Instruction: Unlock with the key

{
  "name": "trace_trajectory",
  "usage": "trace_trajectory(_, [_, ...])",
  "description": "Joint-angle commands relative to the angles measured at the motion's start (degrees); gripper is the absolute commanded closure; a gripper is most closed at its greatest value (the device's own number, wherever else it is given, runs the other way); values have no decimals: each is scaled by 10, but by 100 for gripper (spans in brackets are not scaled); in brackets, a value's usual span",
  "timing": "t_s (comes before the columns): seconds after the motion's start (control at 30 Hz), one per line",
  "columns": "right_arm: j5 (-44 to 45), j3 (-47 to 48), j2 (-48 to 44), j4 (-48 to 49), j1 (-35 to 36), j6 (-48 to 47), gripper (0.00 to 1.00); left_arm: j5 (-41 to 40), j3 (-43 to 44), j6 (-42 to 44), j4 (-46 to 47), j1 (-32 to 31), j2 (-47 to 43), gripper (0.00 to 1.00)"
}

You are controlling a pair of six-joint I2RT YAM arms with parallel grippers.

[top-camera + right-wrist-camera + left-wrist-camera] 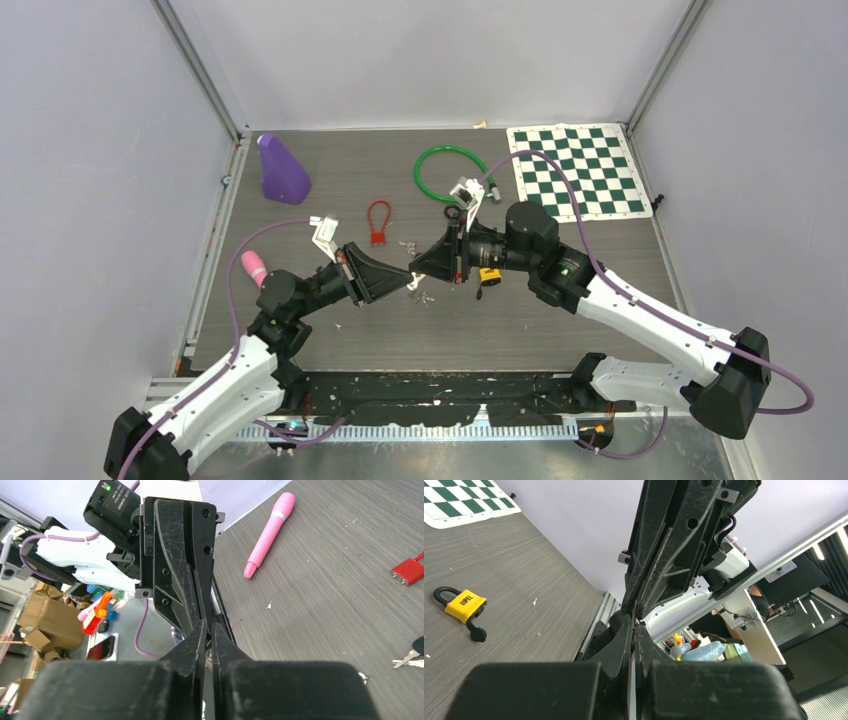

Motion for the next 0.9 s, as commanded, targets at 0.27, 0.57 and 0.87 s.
trace_trajectory(0.27, [42,16,-44,6,-1,-19,95,-23,47,79,-97,3,-43,40])
trace_trajectory(0.57, [99,-14,-88,38,-2,7,95,-45,67,106,-120,2,-61,24])
trace_trajectory(0.87, [115,-65,-100,131,-2,58,94,-3,62,27,10,1,9,30])
